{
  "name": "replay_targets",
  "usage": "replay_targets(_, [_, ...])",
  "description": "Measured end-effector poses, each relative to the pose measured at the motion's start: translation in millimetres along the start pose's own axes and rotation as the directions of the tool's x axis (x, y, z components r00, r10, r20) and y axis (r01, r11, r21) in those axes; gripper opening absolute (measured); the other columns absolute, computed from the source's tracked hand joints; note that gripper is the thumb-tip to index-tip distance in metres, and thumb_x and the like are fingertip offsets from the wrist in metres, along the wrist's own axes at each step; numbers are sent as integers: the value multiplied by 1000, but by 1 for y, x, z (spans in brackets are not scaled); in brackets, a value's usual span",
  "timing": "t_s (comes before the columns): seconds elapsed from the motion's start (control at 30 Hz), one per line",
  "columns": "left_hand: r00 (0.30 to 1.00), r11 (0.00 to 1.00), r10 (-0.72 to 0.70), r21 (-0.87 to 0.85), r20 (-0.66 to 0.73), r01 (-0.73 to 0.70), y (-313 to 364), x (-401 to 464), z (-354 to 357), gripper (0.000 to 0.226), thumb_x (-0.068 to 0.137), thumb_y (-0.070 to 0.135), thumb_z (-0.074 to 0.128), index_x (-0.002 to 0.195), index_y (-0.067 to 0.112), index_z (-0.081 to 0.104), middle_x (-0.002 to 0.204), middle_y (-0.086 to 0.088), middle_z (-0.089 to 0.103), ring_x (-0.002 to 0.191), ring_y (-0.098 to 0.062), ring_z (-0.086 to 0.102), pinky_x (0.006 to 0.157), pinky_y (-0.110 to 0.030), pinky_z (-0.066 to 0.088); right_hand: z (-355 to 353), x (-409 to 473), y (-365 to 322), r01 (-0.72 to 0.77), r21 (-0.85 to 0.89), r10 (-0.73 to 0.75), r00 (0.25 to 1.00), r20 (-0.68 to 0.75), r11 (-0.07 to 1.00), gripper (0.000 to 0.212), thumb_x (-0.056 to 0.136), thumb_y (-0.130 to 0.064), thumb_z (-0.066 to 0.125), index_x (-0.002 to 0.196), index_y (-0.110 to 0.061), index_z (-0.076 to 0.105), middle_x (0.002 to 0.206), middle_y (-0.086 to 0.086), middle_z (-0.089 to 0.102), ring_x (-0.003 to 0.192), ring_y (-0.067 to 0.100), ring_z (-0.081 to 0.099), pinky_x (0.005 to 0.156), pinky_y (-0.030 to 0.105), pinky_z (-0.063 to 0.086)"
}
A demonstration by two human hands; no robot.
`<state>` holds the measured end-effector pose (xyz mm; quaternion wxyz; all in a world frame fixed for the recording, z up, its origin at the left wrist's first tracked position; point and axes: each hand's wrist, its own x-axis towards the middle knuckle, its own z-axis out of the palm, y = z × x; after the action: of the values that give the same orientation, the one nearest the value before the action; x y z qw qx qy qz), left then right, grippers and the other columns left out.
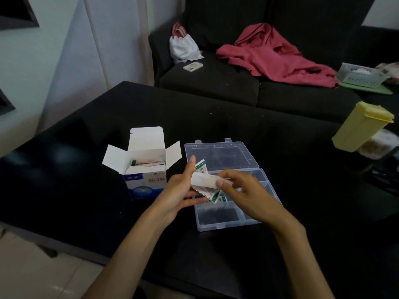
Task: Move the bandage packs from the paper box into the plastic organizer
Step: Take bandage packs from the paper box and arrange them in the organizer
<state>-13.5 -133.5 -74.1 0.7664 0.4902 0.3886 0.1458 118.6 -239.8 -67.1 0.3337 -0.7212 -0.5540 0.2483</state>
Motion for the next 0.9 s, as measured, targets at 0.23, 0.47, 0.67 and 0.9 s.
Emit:
replay_targets(0.23, [999,998,-39,-43,27,40,-3,1,1,17,96,23,52,99,12,65,84,-8,75,76,-16,72,61,-24,58,-8,-3,-2,-49,184,70,992,-109,982,14,95,-25,50,98,-28,64,91,-14,65,86,-7,59,69,12,48])
replay_targets(0.47, [999,990,39,-135,10,-37,-3,2,2,32,102,29,38,105,10,64,94,-12,74,84,-21,72,68,-28,59,9,4,3,21,-463,-174,941,-289,886,29,90,-23,59,118,-33,64,114,-13,58,107,2,39,82,12,29])
replay_targets(0.67, [998,986,52,-159,-47,-59,-3,3,2,26,100,29,43,105,12,61,93,-11,73,88,-21,71,79,-33,56,19,8,-2,16,-243,-68,976,-207,970,53,85,-48,27,114,-31,67,122,-13,45,112,-3,29,86,15,29])
replay_targets(0.9, [978,981,182,-56,-97,-188,-3,2,4,25,101,26,42,111,14,61,102,-4,72,96,-13,68,84,-26,52,14,9,-12,-217,495,361,907,-215,841,36,95,-34,50,128,-23,45,113,-7,53,93,1,55,63,12,48])
